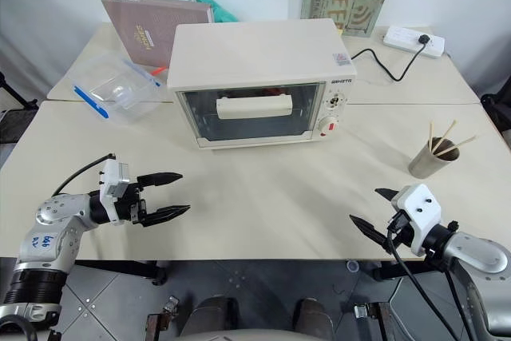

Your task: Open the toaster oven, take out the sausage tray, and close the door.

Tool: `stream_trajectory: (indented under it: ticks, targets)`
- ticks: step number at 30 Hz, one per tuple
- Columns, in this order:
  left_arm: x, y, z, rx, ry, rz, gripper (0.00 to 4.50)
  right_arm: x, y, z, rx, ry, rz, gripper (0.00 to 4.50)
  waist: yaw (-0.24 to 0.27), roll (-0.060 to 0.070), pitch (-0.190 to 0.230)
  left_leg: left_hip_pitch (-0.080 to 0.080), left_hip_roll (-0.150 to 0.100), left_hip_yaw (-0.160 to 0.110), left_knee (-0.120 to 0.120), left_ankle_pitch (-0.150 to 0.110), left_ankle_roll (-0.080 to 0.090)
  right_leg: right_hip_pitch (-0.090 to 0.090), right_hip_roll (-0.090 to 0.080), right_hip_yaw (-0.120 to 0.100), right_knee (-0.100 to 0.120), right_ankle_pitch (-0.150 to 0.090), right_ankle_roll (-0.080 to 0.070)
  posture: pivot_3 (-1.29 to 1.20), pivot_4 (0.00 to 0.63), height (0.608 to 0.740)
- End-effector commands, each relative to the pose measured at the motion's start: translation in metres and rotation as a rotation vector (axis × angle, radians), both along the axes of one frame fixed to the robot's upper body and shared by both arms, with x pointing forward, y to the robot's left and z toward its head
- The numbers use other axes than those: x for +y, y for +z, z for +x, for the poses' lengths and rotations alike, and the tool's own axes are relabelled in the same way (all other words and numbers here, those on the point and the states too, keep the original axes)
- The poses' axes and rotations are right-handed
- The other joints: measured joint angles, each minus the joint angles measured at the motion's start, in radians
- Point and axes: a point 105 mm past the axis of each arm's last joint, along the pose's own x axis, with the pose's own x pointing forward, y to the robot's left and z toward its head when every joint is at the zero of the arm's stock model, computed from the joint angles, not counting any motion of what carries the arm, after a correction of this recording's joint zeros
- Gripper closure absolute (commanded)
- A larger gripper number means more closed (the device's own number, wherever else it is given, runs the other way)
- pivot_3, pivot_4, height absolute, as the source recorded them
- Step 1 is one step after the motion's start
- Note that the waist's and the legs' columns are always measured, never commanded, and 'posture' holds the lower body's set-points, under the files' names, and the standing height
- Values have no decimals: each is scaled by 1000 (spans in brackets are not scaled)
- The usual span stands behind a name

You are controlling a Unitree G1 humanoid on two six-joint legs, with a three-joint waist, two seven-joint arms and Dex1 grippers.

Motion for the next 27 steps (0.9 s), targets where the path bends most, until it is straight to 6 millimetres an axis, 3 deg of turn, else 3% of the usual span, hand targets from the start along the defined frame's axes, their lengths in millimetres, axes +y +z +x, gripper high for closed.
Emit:
stream_trajectory:
  ticks: [1,10,14,20,27]
  targets:
    - [-3,5,2,-46,-14,11,0,0,11,2,-47,8,-13,14,0,0,0,0,0,0,0,0,0,0,0,0,0,0,0,0,150,740]
    - [-13,25,12,-56,3,-52,0,32,43,7,-73,128,2,14,-1,0,0,0,0,0,0,0,0,0,0,0,0,0,0,0,150,740]
    - [-24,37,13,-47,-15,-110,0,63,70,15,-115,216,69,14,-1,0,0,0,1,0,0,0,0,0,1,1,0,0,0,0,150,740]
    - [-22,43,13,-21,-36,-181,0,91,103,43,-185,318,114,14,-3,0,0,0,1,1,0,0,0,-1,1,1,0,0,0,0,150,740]
    - [-16,47,13,-31,-6,-216,0,121,114,72,-183,439,122,14,-3,0,0,0,1,1,0,0,0,-1,1,1,0,0,0,0,150,740]
